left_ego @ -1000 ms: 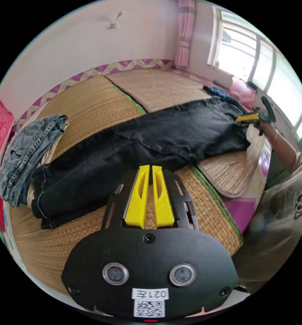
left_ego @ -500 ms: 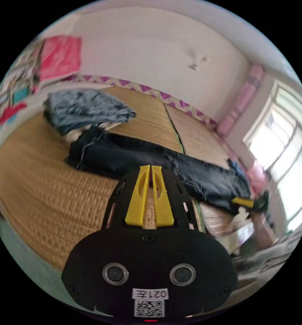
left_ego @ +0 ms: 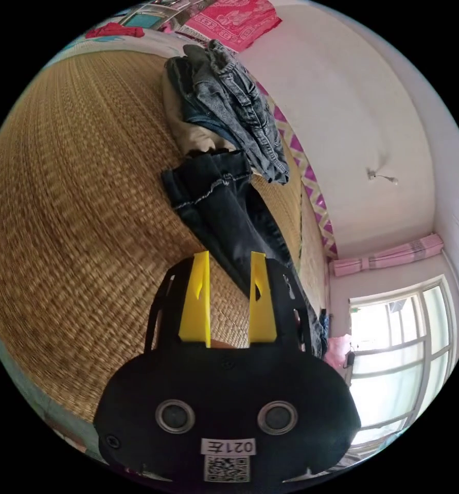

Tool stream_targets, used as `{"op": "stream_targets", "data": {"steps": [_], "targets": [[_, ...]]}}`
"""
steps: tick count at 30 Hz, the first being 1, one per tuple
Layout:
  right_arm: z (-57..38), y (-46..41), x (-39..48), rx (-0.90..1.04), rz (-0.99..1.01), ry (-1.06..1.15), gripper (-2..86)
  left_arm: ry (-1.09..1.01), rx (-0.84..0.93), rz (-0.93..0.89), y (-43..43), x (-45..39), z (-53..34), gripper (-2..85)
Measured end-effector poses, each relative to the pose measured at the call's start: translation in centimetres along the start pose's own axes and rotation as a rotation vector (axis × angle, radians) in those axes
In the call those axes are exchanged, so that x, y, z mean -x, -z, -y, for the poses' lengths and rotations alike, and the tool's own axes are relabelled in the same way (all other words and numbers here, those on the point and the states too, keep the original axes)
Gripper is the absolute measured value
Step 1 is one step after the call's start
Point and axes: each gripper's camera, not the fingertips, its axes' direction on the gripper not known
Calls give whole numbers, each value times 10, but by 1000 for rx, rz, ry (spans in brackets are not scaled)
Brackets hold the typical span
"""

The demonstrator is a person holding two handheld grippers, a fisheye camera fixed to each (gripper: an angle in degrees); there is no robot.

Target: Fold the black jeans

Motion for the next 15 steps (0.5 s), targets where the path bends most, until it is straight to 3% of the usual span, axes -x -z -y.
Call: {"op": "stream_targets", "data": {"steps": [6,11,15], "targets": [[-45,14,-54,-24,93,-92,-6,68,-139,37,19,-19,31,90],[-88,19,-97,-23,93,-134,-6,134,-199,-93,42,-45,40,3],[-117,27,-131,-37,110,-174,-6,-48,-271,-156,91,-170,34,-8]]}}
